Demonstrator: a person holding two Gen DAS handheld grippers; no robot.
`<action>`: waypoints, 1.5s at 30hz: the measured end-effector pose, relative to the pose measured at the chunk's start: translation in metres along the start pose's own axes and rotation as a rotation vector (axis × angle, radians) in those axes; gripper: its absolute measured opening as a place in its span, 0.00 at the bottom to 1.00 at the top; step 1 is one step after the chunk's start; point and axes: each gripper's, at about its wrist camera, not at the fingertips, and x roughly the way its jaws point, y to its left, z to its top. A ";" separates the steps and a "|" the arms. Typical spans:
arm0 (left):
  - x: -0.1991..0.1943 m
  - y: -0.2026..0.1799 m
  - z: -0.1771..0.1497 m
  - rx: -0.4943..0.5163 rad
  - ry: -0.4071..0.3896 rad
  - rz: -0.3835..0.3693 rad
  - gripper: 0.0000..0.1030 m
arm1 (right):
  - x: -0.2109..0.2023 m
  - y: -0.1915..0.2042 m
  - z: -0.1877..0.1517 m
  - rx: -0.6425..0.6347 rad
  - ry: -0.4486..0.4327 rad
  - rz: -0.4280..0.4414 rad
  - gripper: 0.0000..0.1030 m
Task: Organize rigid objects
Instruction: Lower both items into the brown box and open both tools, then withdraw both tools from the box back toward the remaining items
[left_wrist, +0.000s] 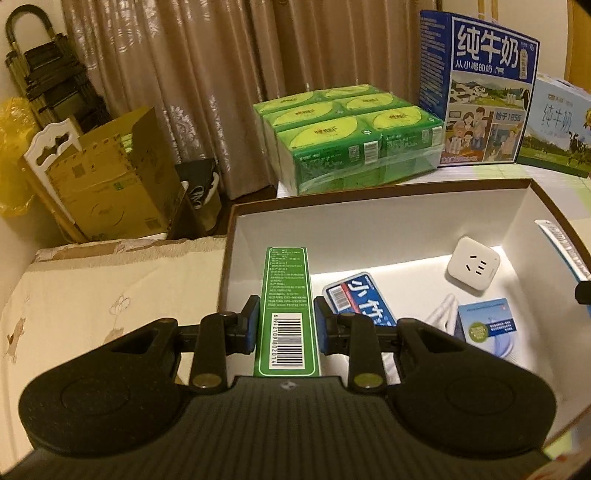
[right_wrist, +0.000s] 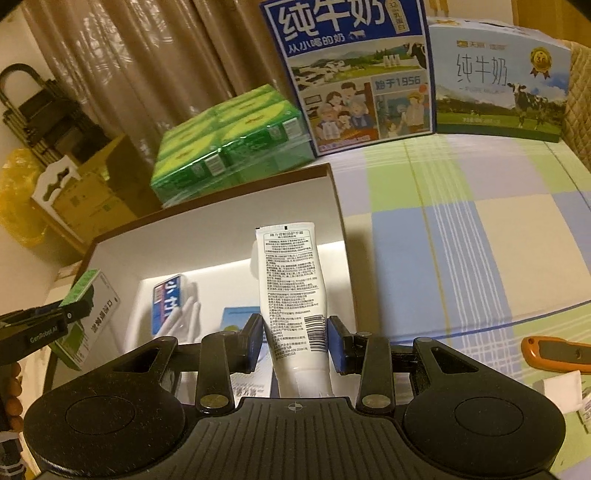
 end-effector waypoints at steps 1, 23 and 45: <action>0.003 0.000 0.001 -0.002 -0.003 0.005 0.28 | 0.002 0.000 0.002 0.002 -0.001 -0.007 0.33; -0.031 0.003 -0.011 -0.041 0.049 -0.068 0.51 | 0.002 0.013 -0.003 -0.091 -0.007 -0.031 0.52; -0.104 -0.029 -0.045 -0.076 0.063 -0.120 0.51 | -0.058 0.012 -0.034 -0.153 -0.045 0.060 0.74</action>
